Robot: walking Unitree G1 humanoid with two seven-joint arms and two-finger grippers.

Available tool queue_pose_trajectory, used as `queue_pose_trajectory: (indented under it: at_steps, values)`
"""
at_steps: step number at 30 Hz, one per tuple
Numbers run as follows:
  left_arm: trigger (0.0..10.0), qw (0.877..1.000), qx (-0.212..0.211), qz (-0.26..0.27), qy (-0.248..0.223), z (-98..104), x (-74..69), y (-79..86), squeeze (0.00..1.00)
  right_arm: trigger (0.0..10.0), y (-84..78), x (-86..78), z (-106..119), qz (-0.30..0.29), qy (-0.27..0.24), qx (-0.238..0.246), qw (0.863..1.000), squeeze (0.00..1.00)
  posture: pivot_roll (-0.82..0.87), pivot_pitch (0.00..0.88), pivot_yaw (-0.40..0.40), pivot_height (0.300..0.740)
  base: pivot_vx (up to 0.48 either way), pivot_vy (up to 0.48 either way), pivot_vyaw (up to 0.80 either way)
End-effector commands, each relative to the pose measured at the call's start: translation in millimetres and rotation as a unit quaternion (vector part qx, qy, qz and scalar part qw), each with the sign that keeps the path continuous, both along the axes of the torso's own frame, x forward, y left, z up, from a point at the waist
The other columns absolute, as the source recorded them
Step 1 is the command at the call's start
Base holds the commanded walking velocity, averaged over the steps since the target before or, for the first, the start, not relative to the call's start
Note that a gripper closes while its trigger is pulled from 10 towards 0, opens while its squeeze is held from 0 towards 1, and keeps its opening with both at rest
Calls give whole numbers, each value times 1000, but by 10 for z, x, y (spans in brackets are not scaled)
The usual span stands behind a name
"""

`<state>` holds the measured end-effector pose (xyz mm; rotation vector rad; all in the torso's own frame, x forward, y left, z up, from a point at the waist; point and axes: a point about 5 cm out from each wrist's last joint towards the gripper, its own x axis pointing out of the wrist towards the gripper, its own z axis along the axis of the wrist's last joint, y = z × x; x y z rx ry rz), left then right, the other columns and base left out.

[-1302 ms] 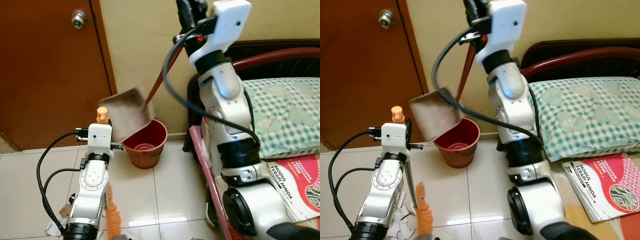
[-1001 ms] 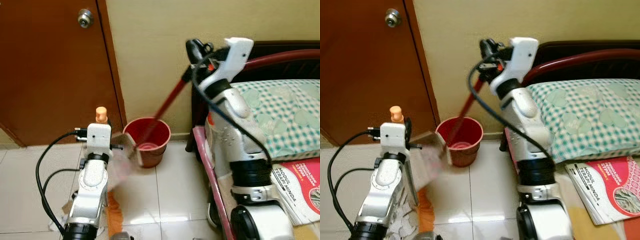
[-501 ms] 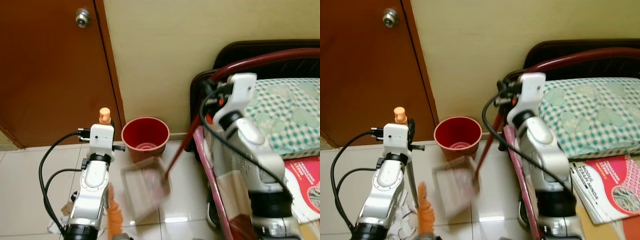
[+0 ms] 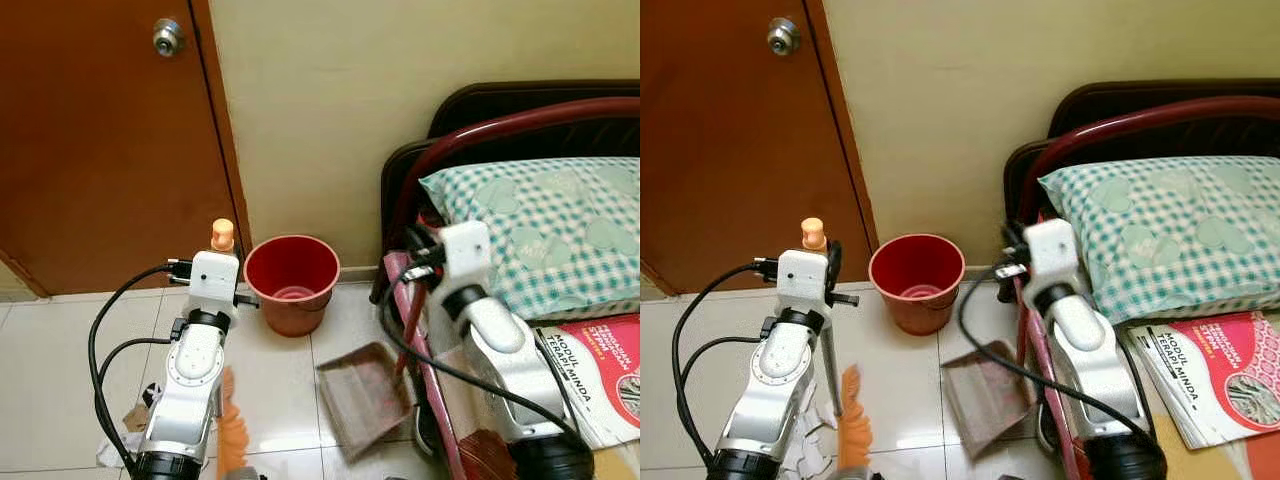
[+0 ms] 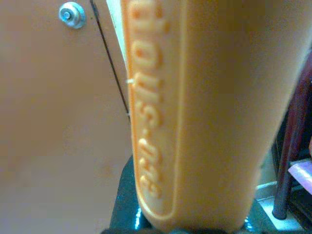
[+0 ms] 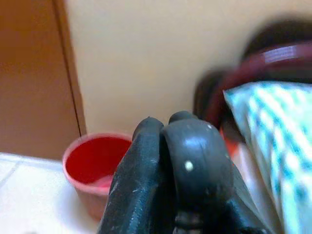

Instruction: Sweep floor

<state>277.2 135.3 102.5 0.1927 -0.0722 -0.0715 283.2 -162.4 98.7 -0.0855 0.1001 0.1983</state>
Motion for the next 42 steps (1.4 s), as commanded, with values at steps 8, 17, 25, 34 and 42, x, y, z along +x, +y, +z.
queue_pose_trajectory:
  at_steps: [8,17,25,34,42]
  values:
    - [10000,999,-22,-6,-25,169,53,-66,0,10000,199,97,39,20,-36,-2,999,0,12,38,-8,740,0,0,-800]
    - [10000,1000,-16,-11,-20,81,13,-97,0,10000,188,175,-71,-22,-21,5,1000,0,20,16,-25,740,0,0,-742]
    - [10000,999,-37,-1,-5,26,14,-64,0,10000,-19,180,-259,-89,12,27,996,0,27,0,-30,740,0,0,-109]
    - [10000,999,-39,12,5,-62,-55,20,0,10000,-145,207,-317,-142,25,69,987,0,21,0,-10,740,0,0,0]
    - [10000,999,-34,24,13,-125,-182,107,0,10000,-290,20,-295,-165,21,76,983,0,3,0,1,740,0,0,0]
